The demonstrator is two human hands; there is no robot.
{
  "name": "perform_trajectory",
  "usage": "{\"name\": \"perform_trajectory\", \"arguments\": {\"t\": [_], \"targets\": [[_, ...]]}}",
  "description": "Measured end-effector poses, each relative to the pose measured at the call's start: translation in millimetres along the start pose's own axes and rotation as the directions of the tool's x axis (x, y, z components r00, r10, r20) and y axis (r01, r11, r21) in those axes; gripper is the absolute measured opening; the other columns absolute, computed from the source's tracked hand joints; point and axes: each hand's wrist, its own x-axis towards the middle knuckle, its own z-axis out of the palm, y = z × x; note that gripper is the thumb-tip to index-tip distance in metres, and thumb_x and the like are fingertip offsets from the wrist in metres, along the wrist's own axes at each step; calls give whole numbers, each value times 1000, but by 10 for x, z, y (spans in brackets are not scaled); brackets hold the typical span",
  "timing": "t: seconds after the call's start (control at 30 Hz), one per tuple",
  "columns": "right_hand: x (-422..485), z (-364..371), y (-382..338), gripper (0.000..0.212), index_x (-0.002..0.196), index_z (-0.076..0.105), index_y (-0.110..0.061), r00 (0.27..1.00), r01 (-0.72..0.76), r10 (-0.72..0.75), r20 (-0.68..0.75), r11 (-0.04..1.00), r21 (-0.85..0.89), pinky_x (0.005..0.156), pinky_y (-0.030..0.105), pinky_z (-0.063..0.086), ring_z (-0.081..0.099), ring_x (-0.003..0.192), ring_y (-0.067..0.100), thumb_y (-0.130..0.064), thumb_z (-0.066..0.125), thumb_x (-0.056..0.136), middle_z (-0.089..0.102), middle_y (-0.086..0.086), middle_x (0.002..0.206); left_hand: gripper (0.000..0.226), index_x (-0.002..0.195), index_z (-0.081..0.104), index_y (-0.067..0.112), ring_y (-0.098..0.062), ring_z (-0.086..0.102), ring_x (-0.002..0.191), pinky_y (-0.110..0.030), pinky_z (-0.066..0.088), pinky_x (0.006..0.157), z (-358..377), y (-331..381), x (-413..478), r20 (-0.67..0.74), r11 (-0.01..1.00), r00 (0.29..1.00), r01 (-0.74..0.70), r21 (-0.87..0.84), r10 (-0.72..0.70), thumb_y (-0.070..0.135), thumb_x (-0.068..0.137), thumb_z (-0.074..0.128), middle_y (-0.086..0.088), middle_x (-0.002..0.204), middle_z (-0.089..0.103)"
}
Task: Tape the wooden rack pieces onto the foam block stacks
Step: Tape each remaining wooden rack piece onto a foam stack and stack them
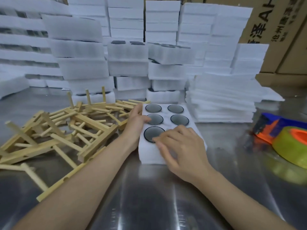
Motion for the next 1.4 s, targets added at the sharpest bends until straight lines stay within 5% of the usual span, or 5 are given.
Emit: {"name": "perform_trajectory", "arguments": {"t": [0.17, 0.4, 0.63, 1.1, 1.4], "targets": [[114, -174, 364, 30, 86, 71, -15, 939, -232, 260, -227, 962, 141, 56, 30, 46, 58, 70, 10, -24, 43, 93, 66, -6, 85, 58, 125, 47, 24, -2, 70, 63, -17, 51, 49, -16, -6, 24, 31, 994, 999, 46, -94, -43, -17, 84, 43, 8, 98, 63], [32, -72, 1055, 29, 105, 68, -9, 783, -417, 510, -355, 855, 309, 65, 14, 39, 55, 89, 7, -1, 46, 87, 60, 14, 104, 52, 115, 57, 21, -15, 71, 78, -25, 55, 57, 17, -29, 12, 33, 979, 998, 67, -191, -62, -16, 82, 43, 2, 104, 68], [330, 186, 1612, 54, 141, 43, -3, 829, -414, 247, -502, 875, -253, 116, 52, 9, 29, 139, 36, 0, 47, 87, 38, 22, 148, 43, 105, 57, 20, -19, 64, 85, -21, 53, 57, 51, -72, 78, -13, 971, 998, 51, -235, -56, -14, 84, 40, -9, 119, 59], [384, 259, 1764, 30, 115, 64, -4, 806, -495, 372, -461, 850, -179, 119, 51, 4, 31, 134, 35, -18, 51, 91, 42, 26, 134, 44, 114, 58, 14, -32, 51, 125, -42, 42, 101, 65, -89, 84, -64, 987, 996, 53, -153, -64, -13, 85, 38, -12, 137, 52], [422, 192, 1749, 28, 109, 58, -8, 746, -587, 455, -486, 794, -157, 100, 38, 20, 39, 126, 27, -14, 45, 85, 54, 6, 130, 43, 110, 60, 11, -33, 56, 114, -31, 49, 78, 63, -93, 104, -66, 988, 996, 50, -146, -60, -15, 84, 37, -16, 133, 52]]}}
